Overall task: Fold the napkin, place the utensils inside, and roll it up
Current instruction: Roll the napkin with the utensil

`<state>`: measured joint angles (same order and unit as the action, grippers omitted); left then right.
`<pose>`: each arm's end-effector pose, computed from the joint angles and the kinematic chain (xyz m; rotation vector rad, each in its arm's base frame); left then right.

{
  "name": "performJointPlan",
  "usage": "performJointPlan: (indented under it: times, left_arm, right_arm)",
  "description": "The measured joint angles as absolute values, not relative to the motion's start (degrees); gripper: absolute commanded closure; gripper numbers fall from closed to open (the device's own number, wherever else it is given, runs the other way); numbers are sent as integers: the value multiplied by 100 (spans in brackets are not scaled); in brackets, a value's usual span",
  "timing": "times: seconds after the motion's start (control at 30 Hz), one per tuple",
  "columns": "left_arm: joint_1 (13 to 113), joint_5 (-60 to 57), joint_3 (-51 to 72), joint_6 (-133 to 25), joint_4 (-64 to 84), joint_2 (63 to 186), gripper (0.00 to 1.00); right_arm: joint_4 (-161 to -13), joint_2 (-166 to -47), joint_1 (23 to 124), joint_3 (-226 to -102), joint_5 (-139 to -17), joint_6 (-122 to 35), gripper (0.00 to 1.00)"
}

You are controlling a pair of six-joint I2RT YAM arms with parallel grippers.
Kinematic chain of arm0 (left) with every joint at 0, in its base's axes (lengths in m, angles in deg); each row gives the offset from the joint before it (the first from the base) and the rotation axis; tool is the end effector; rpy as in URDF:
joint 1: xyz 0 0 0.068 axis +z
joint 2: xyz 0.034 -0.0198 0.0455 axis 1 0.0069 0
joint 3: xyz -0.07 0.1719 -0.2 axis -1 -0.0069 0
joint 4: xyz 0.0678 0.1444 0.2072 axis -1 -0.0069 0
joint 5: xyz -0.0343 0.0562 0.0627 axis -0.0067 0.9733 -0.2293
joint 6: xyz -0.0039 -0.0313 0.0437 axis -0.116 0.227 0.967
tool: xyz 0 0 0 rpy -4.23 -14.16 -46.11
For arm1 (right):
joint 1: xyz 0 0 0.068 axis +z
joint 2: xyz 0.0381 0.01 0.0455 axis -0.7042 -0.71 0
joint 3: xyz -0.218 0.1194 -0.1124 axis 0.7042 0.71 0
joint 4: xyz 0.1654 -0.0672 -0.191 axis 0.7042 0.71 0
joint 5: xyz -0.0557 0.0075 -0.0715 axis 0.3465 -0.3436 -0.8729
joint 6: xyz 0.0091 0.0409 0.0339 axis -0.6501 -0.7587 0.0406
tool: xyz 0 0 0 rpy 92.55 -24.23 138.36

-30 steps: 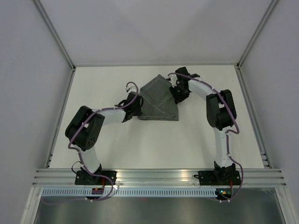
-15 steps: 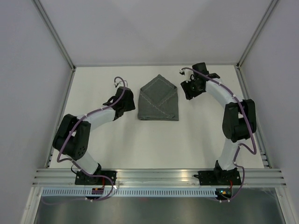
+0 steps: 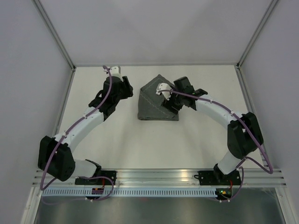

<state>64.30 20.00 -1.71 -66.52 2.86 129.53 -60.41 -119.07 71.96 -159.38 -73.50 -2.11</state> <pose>0.2969 -0.1313 0.2994 -0.1327 2.0066 -0.3205 0.3141 0.1696 0.2544 -1.3229 2.0376 0.1924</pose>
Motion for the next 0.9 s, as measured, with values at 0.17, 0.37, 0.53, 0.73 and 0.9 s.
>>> performJointPlan:
  times: [0.17,0.37,0.53,0.73,0.9]
  left_arm:
    - [6542,2000,-114,-6621,-44,12092,43]
    - [6743,2000,52,-6558,-248,11644,43]
    - [6769,1998,52,-6466,-416,11596,43]
    - [6778,1996,52,-6350,-562,11594,43]
    - [6778,1980,52,-6304,-586,11594,43]
  right_arm:
    - [-6441,-12318,7806,-15818,-7485,159,25]
    - [-6719,-12714,8390,-15746,-7632,487,25]
    - [-6844,-13035,8433,-15748,-7682,657,26]
    - [-6898,-13238,8418,-15748,-7737,856,26]
    - [-6999,-13411,8418,-15755,-7761,1061,31]
